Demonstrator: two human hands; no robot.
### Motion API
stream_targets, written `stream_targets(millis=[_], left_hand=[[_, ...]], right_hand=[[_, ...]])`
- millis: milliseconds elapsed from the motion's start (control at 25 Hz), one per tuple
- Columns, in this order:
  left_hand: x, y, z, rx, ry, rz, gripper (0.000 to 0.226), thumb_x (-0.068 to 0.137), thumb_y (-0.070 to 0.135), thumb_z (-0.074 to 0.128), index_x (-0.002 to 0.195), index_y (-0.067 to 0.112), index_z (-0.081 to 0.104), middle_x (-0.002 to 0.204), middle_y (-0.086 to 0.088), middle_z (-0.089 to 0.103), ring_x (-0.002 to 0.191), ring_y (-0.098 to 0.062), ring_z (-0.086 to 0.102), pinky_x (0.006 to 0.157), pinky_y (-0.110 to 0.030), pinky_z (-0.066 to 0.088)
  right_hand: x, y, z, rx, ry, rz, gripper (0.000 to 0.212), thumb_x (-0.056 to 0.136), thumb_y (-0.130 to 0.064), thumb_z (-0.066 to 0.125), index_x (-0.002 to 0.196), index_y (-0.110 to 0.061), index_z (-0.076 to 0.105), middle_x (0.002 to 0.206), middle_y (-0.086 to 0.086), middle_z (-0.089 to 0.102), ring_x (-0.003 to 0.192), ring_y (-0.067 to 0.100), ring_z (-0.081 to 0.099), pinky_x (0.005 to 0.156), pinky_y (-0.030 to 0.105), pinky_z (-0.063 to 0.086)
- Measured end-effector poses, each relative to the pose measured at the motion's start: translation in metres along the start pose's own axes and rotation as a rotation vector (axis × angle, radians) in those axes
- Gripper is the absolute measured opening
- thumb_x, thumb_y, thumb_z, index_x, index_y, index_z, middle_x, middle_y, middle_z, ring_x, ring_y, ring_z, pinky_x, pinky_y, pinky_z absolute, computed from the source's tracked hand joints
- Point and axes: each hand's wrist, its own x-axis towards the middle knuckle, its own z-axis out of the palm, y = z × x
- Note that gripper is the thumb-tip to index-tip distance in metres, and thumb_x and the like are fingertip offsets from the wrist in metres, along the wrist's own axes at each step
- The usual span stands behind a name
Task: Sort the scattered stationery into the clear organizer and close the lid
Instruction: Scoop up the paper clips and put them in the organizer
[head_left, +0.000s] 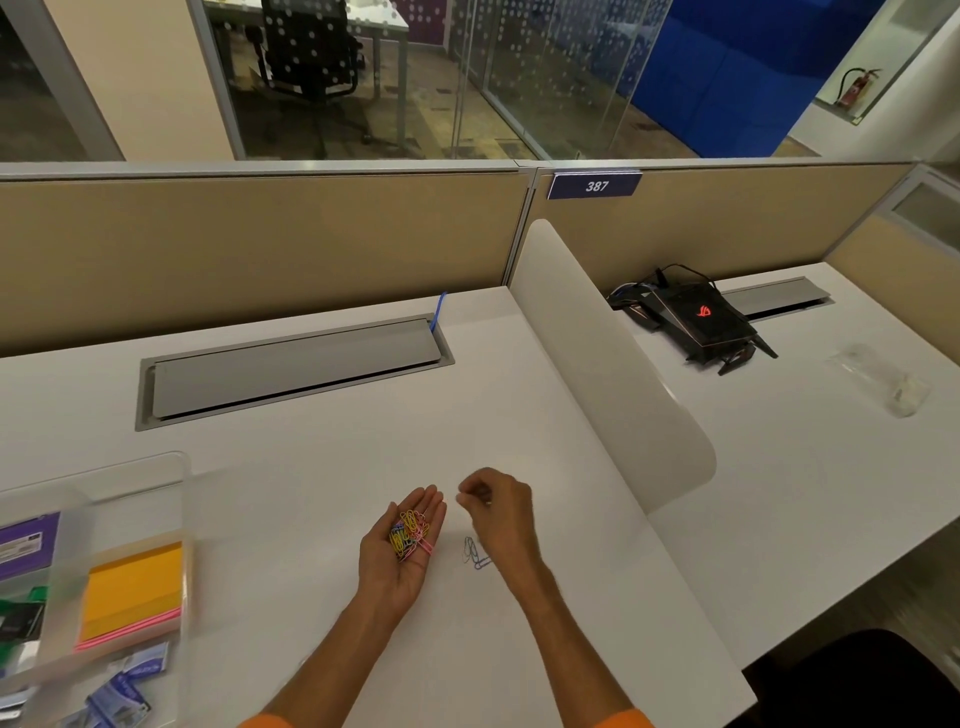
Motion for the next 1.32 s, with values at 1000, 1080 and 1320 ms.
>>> stream_targets(millis=[1000, 1080, 1320], left_hand=[[-0.002, 0.003, -0.002, -0.017, 0.005, 0.007, 0.038, 0.102, 0.020, 0.041, 0.120, -0.008, 0.058, 0.122, -0.025, 0.065, 0.109, -0.038, 0.066, 0.087, -0.048, 0.057], [-0.001, 0.003, -0.003, -0.013, 0.009, 0.005, 0.038, 0.102, 0.020, 0.041, 0.121, -0.008, 0.058, 0.122, -0.025, 0.065, 0.110, -0.037, 0.066, 0.087, -0.048, 0.057], [0.000, 0.002, -0.005, -0.005, 0.015, 0.003, 0.038, 0.102, 0.020, 0.041, 0.121, -0.008, 0.058, 0.123, -0.025, 0.065, 0.109, -0.038, 0.066, 0.087, -0.048, 0.057]], right_hand=[[-0.013, 0.064, 0.015, -0.388, -0.283, -0.032, 0.026, 0.078, 0.004, 0.051, 0.091, -0.010, 0.068, 0.092, 0.004, 0.070, 0.087, 0.017, 0.062, 0.077, 0.035, 0.053], [-0.014, 0.066, 0.015, -0.367, -0.278, -0.011, 0.025, 0.077, 0.003, 0.051, 0.091, -0.009, 0.069, 0.091, 0.004, 0.070, 0.086, 0.016, 0.062, 0.076, 0.032, 0.053], [-0.014, 0.050, 0.007, -0.019, -0.203, 0.180, 0.013, 0.077, -0.004, 0.067, 0.086, -0.010, 0.073, 0.080, -0.005, 0.070, 0.063, -0.001, 0.062, 0.057, 0.005, 0.046]])
